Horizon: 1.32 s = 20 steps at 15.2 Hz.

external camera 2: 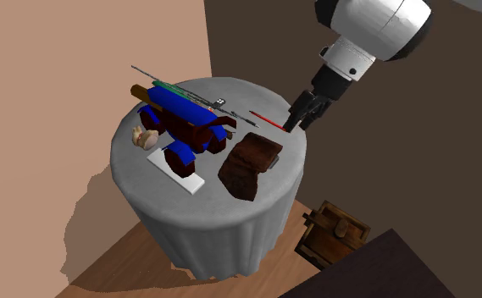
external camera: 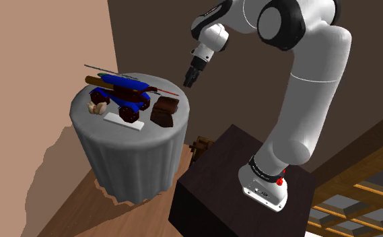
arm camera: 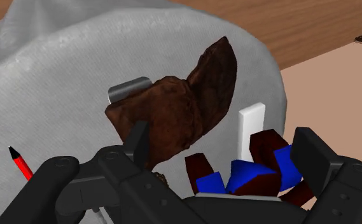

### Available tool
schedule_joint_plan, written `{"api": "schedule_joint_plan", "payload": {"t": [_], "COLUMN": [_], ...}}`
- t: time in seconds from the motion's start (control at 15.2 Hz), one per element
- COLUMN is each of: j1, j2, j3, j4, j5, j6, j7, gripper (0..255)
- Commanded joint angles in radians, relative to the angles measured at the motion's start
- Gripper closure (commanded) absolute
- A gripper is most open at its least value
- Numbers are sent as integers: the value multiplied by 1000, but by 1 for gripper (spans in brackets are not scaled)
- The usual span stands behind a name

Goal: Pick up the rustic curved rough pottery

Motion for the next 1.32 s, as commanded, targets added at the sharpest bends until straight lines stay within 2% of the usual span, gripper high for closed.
{"api": "schedule_joint_plan", "payload": {"t": [0.0, 0.26, 0.59, 1.19, 1.25], "j1": [-34, -109, -194, -204, -205], "j2": [100, 292, 524, 597, 598], "j3": [25, 88, 170, 186, 186], "j4": [75, 257, 520, 544, 544], "j5": [62, 147, 211, 230, 230], "j6": [-35, -111, -201, -163, -163], "j7": [-65, -144, -183, -214, -216], "gripper": [0, 0, 0, 0, 255]}}
